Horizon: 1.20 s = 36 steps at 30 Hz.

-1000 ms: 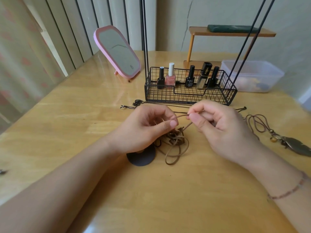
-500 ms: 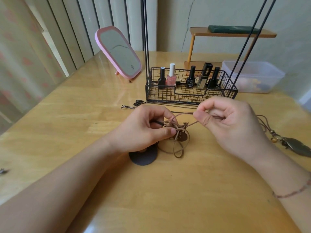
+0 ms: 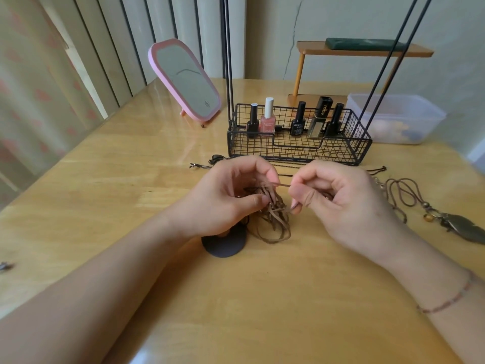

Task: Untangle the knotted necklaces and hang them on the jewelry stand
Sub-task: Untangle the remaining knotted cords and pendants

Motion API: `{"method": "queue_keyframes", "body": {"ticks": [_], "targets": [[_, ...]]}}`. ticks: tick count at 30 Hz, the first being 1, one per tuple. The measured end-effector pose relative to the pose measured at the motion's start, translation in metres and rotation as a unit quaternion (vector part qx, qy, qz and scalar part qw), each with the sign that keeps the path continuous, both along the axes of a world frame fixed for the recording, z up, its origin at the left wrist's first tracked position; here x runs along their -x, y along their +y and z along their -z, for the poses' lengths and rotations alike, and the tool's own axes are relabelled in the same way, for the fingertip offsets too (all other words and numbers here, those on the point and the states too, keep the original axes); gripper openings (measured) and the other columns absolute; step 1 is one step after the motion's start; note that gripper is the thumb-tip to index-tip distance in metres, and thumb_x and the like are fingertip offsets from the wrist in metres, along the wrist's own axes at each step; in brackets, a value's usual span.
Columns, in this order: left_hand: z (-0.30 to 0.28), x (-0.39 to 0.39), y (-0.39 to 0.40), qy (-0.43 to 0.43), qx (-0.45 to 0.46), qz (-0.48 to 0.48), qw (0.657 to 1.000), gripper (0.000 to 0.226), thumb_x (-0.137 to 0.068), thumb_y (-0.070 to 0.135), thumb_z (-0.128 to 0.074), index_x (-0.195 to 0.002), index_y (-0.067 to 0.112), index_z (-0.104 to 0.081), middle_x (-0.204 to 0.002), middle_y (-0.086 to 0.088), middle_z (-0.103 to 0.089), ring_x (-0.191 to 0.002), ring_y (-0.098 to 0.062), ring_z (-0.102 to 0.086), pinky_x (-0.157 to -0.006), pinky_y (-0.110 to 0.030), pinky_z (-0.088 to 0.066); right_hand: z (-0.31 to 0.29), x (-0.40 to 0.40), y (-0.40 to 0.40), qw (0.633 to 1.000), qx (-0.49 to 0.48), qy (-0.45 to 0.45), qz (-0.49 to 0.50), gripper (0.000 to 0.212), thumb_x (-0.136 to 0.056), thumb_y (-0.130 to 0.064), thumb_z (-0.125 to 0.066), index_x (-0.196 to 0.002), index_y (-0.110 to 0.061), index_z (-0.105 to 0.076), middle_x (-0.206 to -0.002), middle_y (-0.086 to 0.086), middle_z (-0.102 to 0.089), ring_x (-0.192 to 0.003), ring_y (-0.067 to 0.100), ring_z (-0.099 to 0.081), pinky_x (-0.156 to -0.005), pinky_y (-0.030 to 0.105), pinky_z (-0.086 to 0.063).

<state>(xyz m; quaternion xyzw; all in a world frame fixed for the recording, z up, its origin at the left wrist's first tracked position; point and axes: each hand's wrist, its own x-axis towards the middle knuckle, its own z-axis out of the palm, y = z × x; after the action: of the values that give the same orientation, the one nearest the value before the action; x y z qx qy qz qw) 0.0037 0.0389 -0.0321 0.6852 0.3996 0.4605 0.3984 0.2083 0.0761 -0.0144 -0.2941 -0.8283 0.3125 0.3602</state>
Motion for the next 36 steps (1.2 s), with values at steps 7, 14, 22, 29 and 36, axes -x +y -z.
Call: {"method": "queue_keyframes", "body": {"ticks": [7, 14, 22, 29, 36], "targets": [[0.000, 0.003, 0.002, -0.057, -0.007, -0.051, 0.997, 0.019, -0.088, -0.007, -0.055, -0.090, 0.011, -0.059, -0.075, -0.006, -0.067, -0.067, -0.022, -0.071, -0.061, -0.029, -0.059, 0.005, 0.001, 0.004, 0.998, 0.059, 0.003, 0.004, 0.012, -0.079, -0.027, -0.077, -0.084, -0.034, -0.069, -0.068, -0.011, -0.068, -0.059, -0.001, -0.061, -0.061, 0.009, -0.045], [-0.001, 0.002, 0.001, -0.052, 0.006, -0.019, 0.998, 0.015, -0.086, -0.005, -0.057, -0.092, 0.008, -0.060, -0.078, -0.021, -0.067, -0.074, -0.028, -0.072, -0.071, -0.033, -0.059, -0.002, -0.002, 0.004, 0.995, 0.063, -0.045, 0.062, 0.012, -0.075, -0.036, -0.080, -0.069, -0.030, -0.073, -0.057, 0.001, -0.066, -0.047, 0.004, -0.047, -0.048, 0.018, -0.037], [0.000, 0.004, 0.001, -0.098, 0.017, 0.031, 0.995, 0.018, -0.078, 0.008, -0.075, -0.089, 0.015, -0.061, -0.086, -0.014, -0.053, -0.081, -0.023, -0.056, -0.074, -0.026, -0.049, -0.003, -0.001, 0.004, 0.984, 0.085, -0.141, 0.064, 0.018, -0.087, -0.032, -0.074, -0.071, -0.039, -0.073, -0.061, -0.029, -0.066, -0.058, -0.014, -0.057, -0.056, 0.004, -0.038], [0.000, 0.000, 0.001, -0.140, 0.033, 0.053, 0.988, 0.017, -0.078, 0.004, -0.073, -0.087, 0.013, -0.062, -0.074, 0.001, -0.046, -0.072, -0.017, -0.050, -0.069, -0.023, -0.048, 0.002, 0.002, 0.006, 0.988, 0.143, -0.047, 0.045, 0.026, -0.087, -0.014, -0.074, -0.078, -0.039, -0.070, -0.077, -0.026, -0.073, -0.075, -0.013, -0.066, -0.071, 0.002, -0.043], [0.001, -0.004, 0.000, -0.038, 0.019, -0.021, 0.999, 0.020, -0.079, 0.009, -0.075, -0.095, 0.009, -0.062, -0.075, -0.001, -0.051, -0.070, -0.020, -0.048, -0.068, -0.030, -0.047, 0.008, 0.004, 0.006, 0.992, 0.123, -0.013, 0.012, 0.016, -0.096, -0.013, -0.061, -0.086, -0.024, -0.068, -0.075, -0.012, -0.072, -0.064, -0.004, -0.059, -0.064, 0.014, -0.042]]}}
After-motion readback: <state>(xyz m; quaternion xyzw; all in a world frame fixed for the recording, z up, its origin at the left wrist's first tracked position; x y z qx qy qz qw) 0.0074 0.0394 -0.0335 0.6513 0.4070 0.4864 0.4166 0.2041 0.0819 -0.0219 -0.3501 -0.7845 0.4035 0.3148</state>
